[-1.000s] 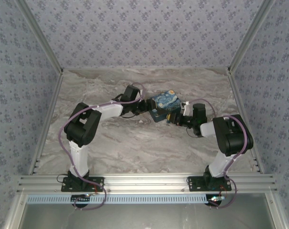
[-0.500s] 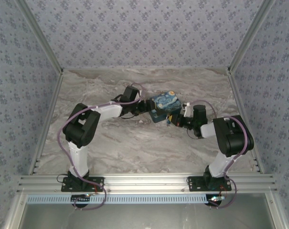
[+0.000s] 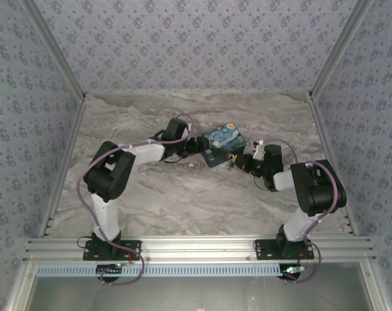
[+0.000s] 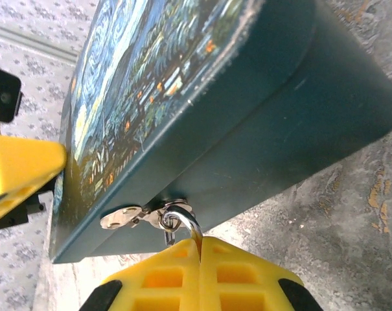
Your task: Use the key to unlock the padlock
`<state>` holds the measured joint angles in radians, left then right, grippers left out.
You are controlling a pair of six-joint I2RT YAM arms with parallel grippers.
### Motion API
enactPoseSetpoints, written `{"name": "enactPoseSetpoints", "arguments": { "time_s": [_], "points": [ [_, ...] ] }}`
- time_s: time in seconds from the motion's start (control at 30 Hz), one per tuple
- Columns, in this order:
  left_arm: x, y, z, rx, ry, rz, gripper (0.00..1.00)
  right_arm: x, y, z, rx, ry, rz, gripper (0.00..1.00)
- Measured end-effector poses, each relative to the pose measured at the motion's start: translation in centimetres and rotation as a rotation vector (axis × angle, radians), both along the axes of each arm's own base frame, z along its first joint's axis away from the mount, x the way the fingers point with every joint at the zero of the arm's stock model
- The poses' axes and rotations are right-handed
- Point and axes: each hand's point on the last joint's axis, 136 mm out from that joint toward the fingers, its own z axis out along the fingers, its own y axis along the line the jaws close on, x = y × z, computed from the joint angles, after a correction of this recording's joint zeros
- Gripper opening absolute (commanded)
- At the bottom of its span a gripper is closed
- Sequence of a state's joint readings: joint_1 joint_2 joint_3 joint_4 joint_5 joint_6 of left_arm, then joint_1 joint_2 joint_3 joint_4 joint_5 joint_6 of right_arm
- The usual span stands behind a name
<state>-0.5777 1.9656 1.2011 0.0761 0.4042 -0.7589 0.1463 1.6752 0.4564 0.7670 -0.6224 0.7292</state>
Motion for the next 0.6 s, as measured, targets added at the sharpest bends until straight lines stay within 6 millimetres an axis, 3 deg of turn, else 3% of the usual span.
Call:
{"name": "enactPoseSetpoints", "arguments": {
  "time_s": [0.37, 0.6],
  "points": [
    [-0.7, 0.4, 0.0, -0.006, 0.015, 0.014, 0.80, 1.5, -1.0, 2.7, 0.058, -0.044, -0.096, 0.00],
    [-0.7, 0.7, 0.0, -0.004, 0.013, 0.019, 0.81, 1.9, -2.0, 2.6, 0.034, -0.035, -0.137, 0.00]
  ]
}}
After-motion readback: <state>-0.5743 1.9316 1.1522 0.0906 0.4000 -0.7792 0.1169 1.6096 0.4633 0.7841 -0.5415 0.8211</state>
